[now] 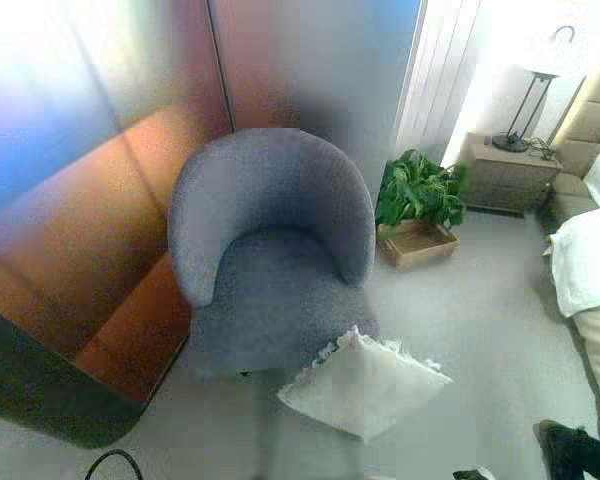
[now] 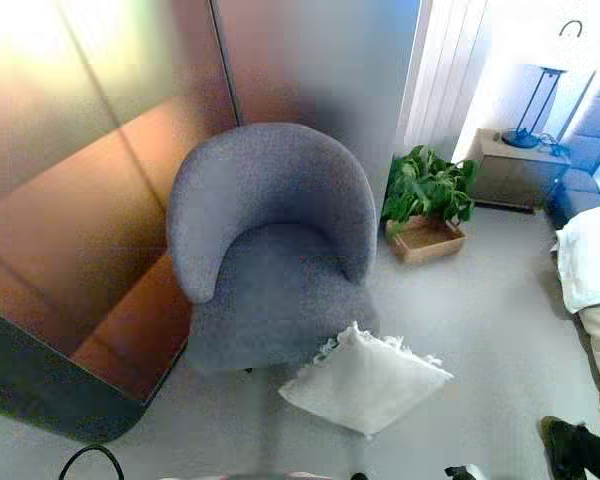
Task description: Pick up the pillow and put it on the sofa.
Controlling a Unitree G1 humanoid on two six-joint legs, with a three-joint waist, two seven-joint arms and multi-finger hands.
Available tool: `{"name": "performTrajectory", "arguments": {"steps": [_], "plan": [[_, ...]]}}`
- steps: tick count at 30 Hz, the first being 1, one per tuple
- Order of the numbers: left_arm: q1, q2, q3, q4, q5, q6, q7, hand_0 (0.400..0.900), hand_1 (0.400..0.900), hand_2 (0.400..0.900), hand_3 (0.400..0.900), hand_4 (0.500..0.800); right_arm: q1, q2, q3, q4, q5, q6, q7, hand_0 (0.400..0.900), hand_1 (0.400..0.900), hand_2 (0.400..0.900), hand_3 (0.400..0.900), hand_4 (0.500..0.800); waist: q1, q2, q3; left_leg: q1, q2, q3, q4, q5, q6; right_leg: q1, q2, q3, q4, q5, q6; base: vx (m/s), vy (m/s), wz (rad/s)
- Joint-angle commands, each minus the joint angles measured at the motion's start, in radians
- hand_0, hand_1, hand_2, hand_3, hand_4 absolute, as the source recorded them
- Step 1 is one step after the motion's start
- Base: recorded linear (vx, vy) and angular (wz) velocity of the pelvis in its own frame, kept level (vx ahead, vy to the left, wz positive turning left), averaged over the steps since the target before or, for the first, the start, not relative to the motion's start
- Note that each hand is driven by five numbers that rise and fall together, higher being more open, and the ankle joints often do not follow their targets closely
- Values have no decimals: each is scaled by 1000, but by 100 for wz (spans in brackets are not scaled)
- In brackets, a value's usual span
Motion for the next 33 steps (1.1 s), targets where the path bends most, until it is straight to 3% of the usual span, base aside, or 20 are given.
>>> {"name": "performTrajectory", "arguments": {"steps": [1,3,6,12,20,33], "plan": [[-37,-21,9,35,-21,-18,-29,900,900,900,900,800,-82,-24,18,3,-27,-3,-55,900,900,900,900,800,10,-53,59,77,-65,-8,4,-127,58,38,8,-26,2,-10,42,0,0,0],[-38,-19,8,31,-30,-38,-29,900,900,900,900,800,-84,-24,19,4,-26,-6,-62,900,900,900,900,800,11,-52,59,76,-64,-7,4,-125,57,37,8,-27,2,-10,42,0,0,0],[-39,-16,8,23,-31,-31,-45,900,900,900,900,800,-85,-25,22,1,-44,-9,-85,900,900,900,900,800,12,-52,61,76,-65,-10,4,-125,57,37,8,-24,2,-9,43,0,0,0],[-38,12,-4,10,-39,-21,-63,900,900,900,900,800,-102,-69,17,-30,-102,-25,-201,900,900,900,900,800,16,-48,69,72,-64,-9,4,-122,58,33,5,-30,2,-4,46,10,-11,0],[-51,34,-28,-1,-52,-10,-67,900,900,900,900,800,-157,-108,64,-79,-179,-51,-234,900,900,900,900,800,28,-35,95,18,-61,-15,4,-104,51,-19,-6,-35,2,7,51,-2,-41,4],[-179,49,-69,-12,-134,45,-46,900,900,900,900,800,-408,-218,139,-112,-117,-85,-220,900,900,900,900,800,57,7,241,-176,-72,-75,4,-39,47,-187,-11,-60,12,37,36,-124,-35,12]]}}
